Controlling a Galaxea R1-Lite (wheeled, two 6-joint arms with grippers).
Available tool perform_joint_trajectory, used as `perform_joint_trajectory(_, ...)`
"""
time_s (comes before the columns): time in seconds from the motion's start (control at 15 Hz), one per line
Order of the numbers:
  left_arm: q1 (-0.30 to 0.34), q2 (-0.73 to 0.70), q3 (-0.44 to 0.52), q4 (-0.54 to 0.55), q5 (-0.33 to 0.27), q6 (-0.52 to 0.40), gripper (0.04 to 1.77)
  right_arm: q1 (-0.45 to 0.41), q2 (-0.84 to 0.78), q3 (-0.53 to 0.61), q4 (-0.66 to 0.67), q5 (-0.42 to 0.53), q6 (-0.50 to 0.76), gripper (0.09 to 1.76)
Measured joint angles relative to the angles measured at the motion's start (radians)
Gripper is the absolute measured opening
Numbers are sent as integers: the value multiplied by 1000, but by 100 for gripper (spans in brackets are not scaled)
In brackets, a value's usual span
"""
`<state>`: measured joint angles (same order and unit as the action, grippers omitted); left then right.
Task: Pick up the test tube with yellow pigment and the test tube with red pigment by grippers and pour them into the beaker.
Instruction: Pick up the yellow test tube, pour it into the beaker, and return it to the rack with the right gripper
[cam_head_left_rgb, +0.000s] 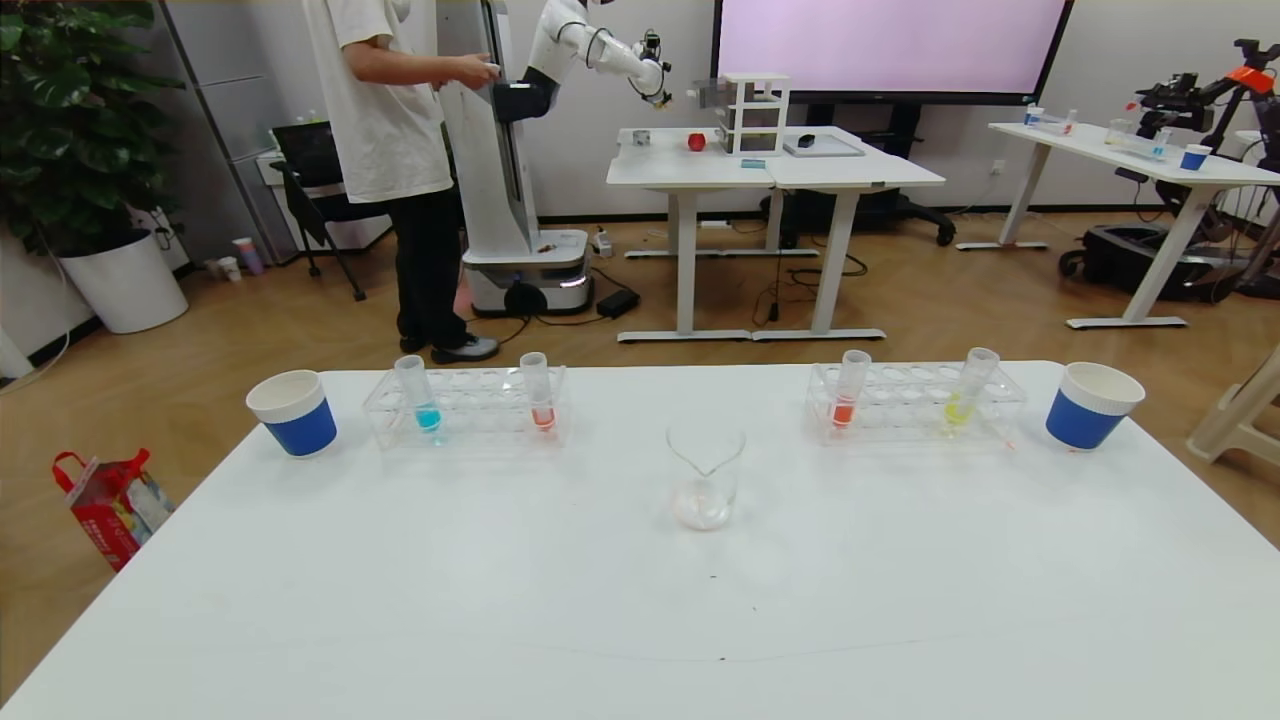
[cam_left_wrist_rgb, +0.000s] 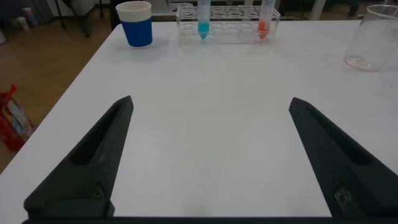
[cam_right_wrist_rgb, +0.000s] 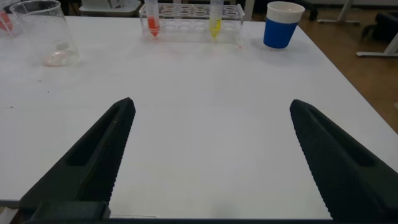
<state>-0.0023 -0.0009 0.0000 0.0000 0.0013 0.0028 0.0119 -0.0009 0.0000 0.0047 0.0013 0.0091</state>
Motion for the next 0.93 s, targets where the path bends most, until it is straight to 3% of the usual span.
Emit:
perform_joint_trajectory(0.6,0,0,0,0,0,0,175,-1,0,-9,-1,-17,8,174)
perform_joint_trajectory(0.93,0,0,0,0,0,0,175,1,76,-176,-7,-47,7,174)
